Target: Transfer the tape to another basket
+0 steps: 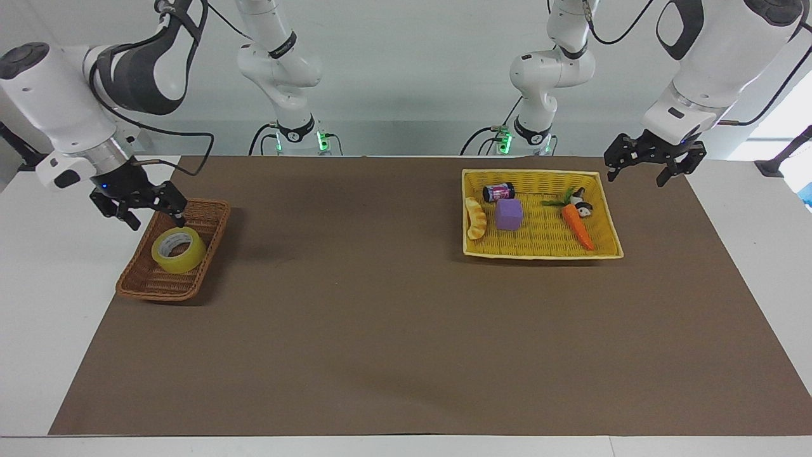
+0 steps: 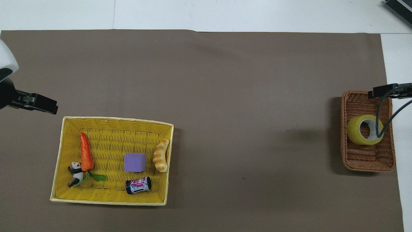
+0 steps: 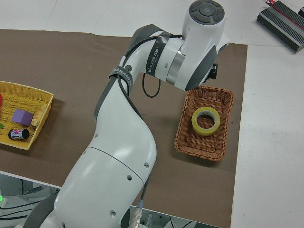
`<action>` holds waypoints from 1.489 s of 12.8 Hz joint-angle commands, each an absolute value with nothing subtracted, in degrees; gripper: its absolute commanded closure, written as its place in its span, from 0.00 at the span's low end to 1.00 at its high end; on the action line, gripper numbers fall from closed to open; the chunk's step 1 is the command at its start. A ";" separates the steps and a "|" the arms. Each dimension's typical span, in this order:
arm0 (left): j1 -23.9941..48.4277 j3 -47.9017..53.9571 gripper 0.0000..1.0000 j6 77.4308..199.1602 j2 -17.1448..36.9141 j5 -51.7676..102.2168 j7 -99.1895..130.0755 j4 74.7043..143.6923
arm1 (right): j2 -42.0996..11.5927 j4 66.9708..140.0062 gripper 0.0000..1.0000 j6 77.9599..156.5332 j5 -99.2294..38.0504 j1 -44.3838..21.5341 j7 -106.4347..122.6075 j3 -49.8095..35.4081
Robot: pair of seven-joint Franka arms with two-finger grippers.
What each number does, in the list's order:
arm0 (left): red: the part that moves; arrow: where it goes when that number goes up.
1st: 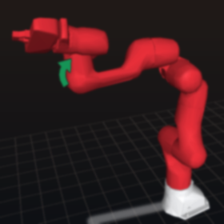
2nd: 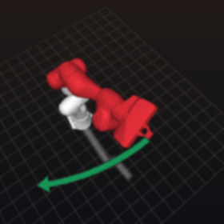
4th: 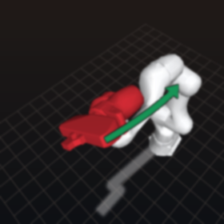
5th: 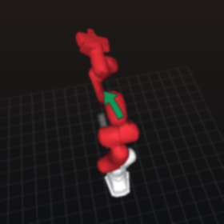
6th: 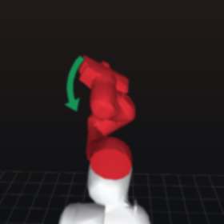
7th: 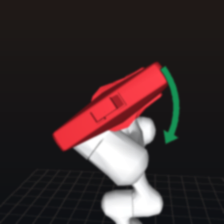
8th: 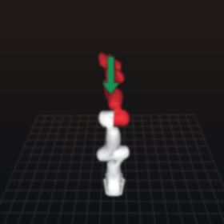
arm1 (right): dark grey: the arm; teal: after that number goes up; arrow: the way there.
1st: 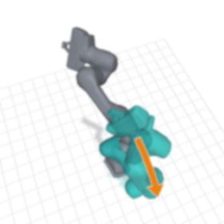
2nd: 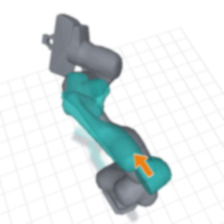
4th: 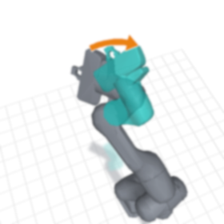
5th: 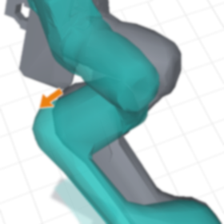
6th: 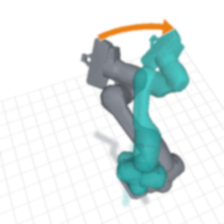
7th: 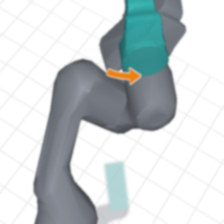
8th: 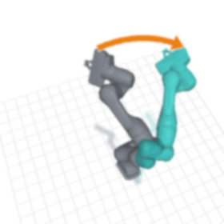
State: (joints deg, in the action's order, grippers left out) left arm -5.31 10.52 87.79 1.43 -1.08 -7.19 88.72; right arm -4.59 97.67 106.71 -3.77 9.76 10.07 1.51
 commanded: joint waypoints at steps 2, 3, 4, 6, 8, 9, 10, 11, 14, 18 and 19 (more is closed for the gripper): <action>-5.62 10.90 0.00 86.48 2.11 -2.02 -7.29 87.01 | -0.62 98.44 0.00 101.53 -0.01 3.54 -4.09 1.58; -5.62 10.90 0.00 86.48 2.11 -2.02 -7.29 87.01 | 0.17 98.52 0.00 100.47 0.09 2.12 -7.09 1.58; -5.62 10.90 0.00 86.48 2.11 -2.02 -7.29 87.01 | 0.78 98.53 0.00 99.76 0.09 0.54 -9.64 1.50; -5.62 10.81 0.00 86.48 2.11 -2.02 -7.29 87.01 | 1.84 98.44 0.00 98.97 0.09 -1.83 -14.39 1.49; -5.62 10.90 0.00 86.48 2.11 -1.93 -7.29 87.01 | 3.24 98.00 0.00 96.34 0.09 -4.65 -19.22 1.41; -5.62 10.90 0.00 86.48 2.11 -2.02 -7.29 87.01 | 3.95 97.74 0.00 95.11 0.09 -5.35 -20.99 1.23; -5.62 10.90 0.00 86.48 2.11 -2.02 -7.29 87.01 | 4.91 96.69 0.00 94.40 -0.17 -5.54 -21.44 1.23; -5.62 10.90 0.00 86.48 2.11 -2.02 -7.29 87.01 | 5.01 94.85 0.00 93.26 -0.18 -5.54 -21.18 1.06; -5.62 10.90 0.00 86.48 1.50 -1.93 -7.29 87.01 | 4.92 86.68 0.00 84.58 0.09 -4.75 -20.22 1.93; -5.62 10.81 0.00 86.48 0.53 -2.02 -7.29 86.92 | 9.13 91.65 0.00 82.18 0.09 -3.69 -10.23 2.55; -5.62 10.81 0.00 86.48 0.53 -2.02 -7.29 86.92 | 9.58 92.37 0.00 81.31 0.09 -2.39 -6.98 2.46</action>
State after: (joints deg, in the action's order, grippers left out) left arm -5.32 10.53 87.77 0.83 -1.08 -7.19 87.61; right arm 7.13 88.58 81.69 -0.86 -4.36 -12.52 2.82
